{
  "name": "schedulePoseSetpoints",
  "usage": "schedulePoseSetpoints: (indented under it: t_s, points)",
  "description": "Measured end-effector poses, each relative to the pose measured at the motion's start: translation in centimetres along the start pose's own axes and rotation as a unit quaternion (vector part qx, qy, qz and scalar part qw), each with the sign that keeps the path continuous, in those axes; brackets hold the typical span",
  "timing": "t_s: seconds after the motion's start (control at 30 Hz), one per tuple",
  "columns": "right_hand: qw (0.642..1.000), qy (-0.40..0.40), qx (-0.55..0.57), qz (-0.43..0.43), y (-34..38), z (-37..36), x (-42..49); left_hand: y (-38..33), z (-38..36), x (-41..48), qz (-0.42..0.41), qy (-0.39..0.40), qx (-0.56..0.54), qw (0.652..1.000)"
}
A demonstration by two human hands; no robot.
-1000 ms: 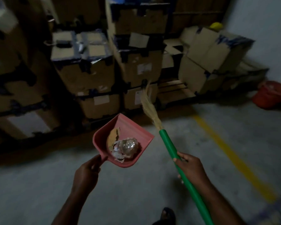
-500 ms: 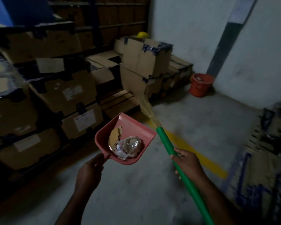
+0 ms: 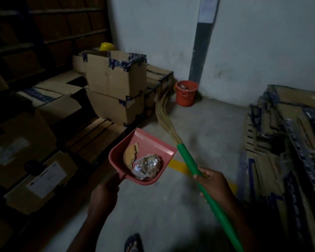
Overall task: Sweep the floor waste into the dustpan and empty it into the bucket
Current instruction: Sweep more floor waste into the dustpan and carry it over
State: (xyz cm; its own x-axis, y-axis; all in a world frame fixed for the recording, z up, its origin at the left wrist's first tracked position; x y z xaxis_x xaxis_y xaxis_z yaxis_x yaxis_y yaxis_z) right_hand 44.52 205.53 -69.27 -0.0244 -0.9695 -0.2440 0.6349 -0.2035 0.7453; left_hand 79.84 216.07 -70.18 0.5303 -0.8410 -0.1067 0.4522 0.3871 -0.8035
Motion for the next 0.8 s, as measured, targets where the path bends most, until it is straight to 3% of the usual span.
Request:
schedulePoseSetpoints:
  t_s: [0.4,0.8]
  points:
    - [0.995,-0.058,0.036,-0.076,4.6,-2.9,14.0,-7.9,-3.2,21.2,-0.122,0.108,0.033,0.986]
    - [0.983,-0.108,0.067,-0.13,0.3,3.2,37.1,-17.8,-20.2,41.2,-0.139,0.182,0.037,0.973]
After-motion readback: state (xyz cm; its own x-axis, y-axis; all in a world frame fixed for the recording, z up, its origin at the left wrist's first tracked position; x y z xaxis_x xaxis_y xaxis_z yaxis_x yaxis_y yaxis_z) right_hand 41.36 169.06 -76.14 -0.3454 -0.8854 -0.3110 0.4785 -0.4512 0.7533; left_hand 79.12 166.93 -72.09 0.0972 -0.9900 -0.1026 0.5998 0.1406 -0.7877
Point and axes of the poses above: each hand's wrist, its own x-axis towards the middle knuckle, its own z-axis out of the back of the hand, y = z × x, the point moved 5 cm from there along x, towards the middle knuckle, and after that the axes turned 14 degrees about -x, right-handed, at the moved point
